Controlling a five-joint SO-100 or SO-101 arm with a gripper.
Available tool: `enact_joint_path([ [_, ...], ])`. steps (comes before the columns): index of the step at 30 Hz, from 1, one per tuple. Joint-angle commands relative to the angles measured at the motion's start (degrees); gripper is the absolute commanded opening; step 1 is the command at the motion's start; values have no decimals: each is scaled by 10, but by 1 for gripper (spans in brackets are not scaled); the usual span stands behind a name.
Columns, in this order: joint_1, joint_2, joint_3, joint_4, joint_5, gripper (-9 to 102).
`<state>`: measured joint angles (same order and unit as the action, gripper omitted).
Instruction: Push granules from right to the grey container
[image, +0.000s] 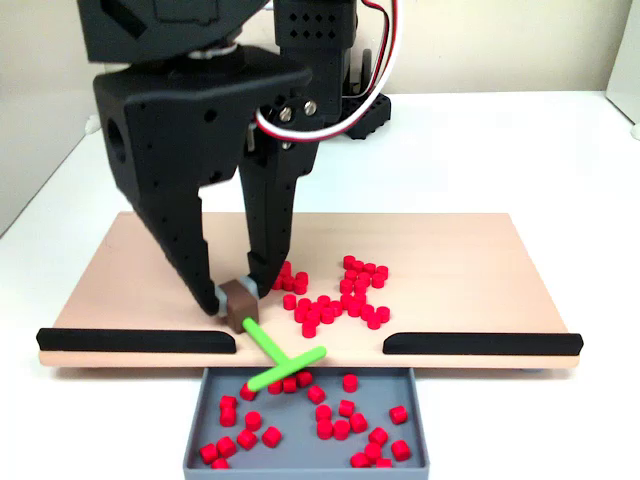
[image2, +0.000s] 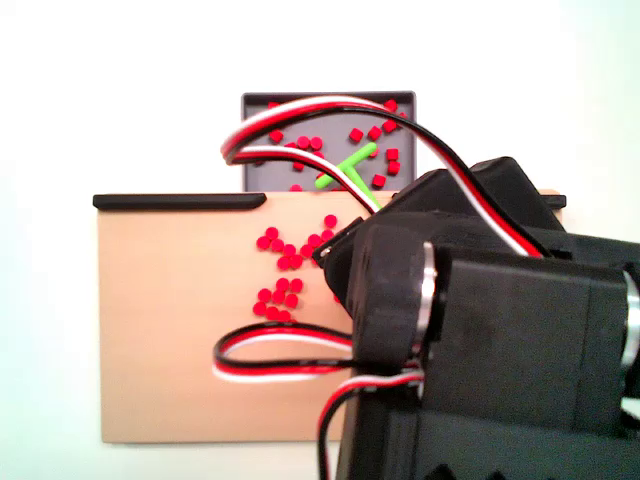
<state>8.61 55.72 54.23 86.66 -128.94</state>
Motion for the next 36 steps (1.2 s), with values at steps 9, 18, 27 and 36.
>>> enact_joint_path([
  [9, -42, 242, 124, 20, 222, 0],
  [18, -40, 462, 395, 20, 333, 0],
  [27, -26, 567, 499, 19, 323, 0],
  [36, -16, 564, 501, 19, 328, 0],
])
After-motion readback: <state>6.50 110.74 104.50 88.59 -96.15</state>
